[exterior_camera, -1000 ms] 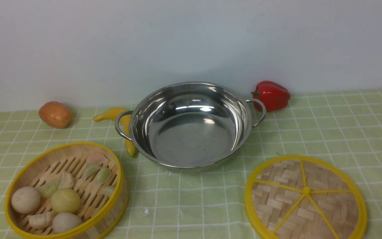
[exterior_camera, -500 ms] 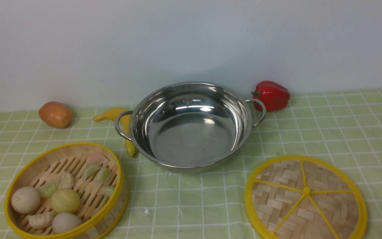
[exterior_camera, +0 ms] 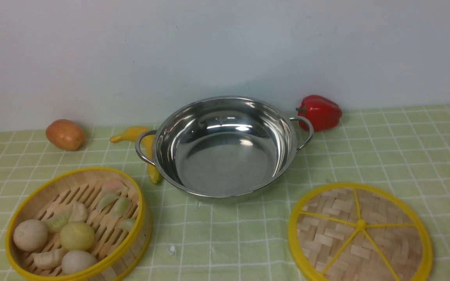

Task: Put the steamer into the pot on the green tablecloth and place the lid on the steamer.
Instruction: 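Grasp the rim of the steamer basket holding the buns with the left gripper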

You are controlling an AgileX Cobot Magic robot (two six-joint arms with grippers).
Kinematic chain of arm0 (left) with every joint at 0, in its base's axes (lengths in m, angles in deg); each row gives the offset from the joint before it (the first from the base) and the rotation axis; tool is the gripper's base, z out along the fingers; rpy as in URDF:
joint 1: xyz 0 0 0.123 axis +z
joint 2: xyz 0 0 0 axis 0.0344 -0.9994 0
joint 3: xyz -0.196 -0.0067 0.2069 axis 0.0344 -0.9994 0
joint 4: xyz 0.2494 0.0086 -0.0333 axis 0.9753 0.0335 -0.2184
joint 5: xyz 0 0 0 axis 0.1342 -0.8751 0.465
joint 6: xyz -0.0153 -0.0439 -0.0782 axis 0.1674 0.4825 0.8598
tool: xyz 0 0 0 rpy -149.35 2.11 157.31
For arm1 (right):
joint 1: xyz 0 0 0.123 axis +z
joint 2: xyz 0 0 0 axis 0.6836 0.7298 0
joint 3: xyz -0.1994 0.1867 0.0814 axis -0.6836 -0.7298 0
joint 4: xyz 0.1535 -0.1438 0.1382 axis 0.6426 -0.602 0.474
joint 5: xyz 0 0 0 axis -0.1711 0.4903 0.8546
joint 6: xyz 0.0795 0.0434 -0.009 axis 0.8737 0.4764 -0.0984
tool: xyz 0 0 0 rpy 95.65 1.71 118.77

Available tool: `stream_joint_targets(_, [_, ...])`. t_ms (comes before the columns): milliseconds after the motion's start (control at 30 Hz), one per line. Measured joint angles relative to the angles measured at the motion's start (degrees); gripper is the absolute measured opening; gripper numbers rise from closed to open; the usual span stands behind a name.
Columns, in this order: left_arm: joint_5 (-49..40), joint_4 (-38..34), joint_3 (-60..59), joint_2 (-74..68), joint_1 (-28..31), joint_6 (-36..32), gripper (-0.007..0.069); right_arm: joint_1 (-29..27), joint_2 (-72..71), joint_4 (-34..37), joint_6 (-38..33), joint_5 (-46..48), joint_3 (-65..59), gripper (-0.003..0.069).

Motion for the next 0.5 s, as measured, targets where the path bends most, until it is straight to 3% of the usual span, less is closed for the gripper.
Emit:
stream_joint_targets(133, [4.67, -0.46, 0.00, 0.00, 0.00, 0.03, 0.0179, 0.00, -0.23, 8.53, 2.44, -5.85, 0.00, 0.0240])
stream_joint_targets(300, [22.03, -1.17, 1.66, 0.00, 0.00, 3.15, 0.0190, 0.00, -0.23, 19.90, 10.12, -14.04, -0.02, 0.0240])
stream_joint_targets(400, [28.20, 1.32, 6.26, 0.05, 0.00, 2.85, 0.0204, 0.00, -0.28, 19.17, 11.39, -17.26, 1.48, 0.0240])
stream_joint_targets(500, [28.35, 6.15, 13.97, -1.48, 0.00, 0.99, 0.0221, 0.00, -0.34, 9.62, 10.75, -22.37, 7.18, 0.0240])
